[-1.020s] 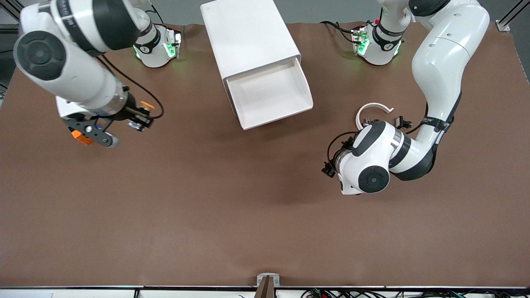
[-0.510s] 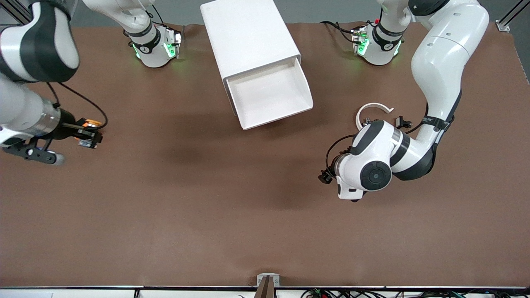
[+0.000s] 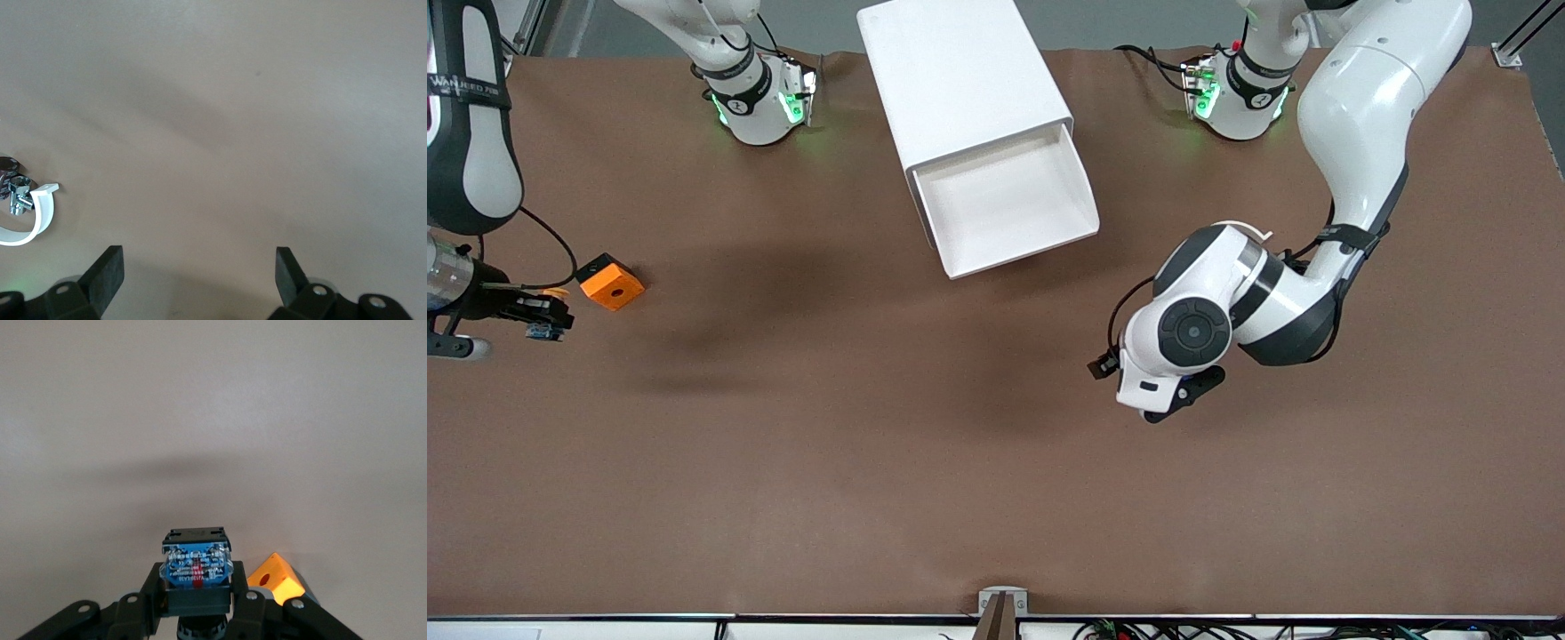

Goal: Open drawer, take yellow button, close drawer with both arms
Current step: 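Lift the button with the right gripper while the left gripper releases the drawer, then place the button with the right gripper while the left gripper pushes the drawer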

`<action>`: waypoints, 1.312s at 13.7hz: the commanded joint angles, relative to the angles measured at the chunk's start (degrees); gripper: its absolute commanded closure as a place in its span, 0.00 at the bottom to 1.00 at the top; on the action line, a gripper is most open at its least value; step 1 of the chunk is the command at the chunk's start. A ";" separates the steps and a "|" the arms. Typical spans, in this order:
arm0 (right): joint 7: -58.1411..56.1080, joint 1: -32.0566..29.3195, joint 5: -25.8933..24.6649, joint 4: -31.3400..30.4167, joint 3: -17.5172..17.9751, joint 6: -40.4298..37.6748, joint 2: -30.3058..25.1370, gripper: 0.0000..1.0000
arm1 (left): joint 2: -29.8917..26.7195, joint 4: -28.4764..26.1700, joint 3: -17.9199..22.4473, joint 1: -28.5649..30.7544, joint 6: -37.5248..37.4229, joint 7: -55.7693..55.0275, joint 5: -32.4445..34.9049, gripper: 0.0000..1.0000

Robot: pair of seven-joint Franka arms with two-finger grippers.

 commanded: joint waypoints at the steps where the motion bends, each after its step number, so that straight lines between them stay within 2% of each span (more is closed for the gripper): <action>1: -2.19 -1.93 -0.46 -4.76 1.41 5.66 -2.09 1.00 | -1.19 -0.58 -2.77 0.47 1.97 0.16 1.43 0.00; 2: -2.28 -2.29 -0.46 -6.16 1.41 7.86 -1.82 1.00 | -1.27 -0.58 -2.87 0.29 3.38 -0.19 1.43 0.00; 5: -3.15 -2.20 -0.63 -14.07 1.41 22.77 0.63 1.00 | -1.27 -0.58 -3.05 -2.07 4.36 -0.64 1.43 0.00; 6: -4.90 -2.55 -0.55 -14.61 1.41 24.73 1.25 1.00 | -1.27 -0.67 -2.96 -2.78 5.14 -1.33 1.51 0.00; 9: -7.99 -5.19 -0.46 -15.31 1.50 27.73 3.45 1.00 | -1.19 -0.75 -2.96 -5.24 5.85 -3.09 2.04 0.00; 12: -7.99 -6.42 -0.28 -15.50 1.50 29.93 6.17 1.00 | -0.57 -0.93 -2.78 -9.10 8.84 -9.76 7.04 0.00; 16: -7.21 -6.24 0.33 -14.44 1.76 37.22 11.88 1.00 | -0.31 -1.72 -2.69 -11.74 8.93 -11.00 7.23 0.00; 18: -7.12 -6.07 0.42 -12.95 1.85 37.58 13.99 1.00 | -0.22 -1.72 -2.69 -12.54 9.89 -11.44 7.23 0.00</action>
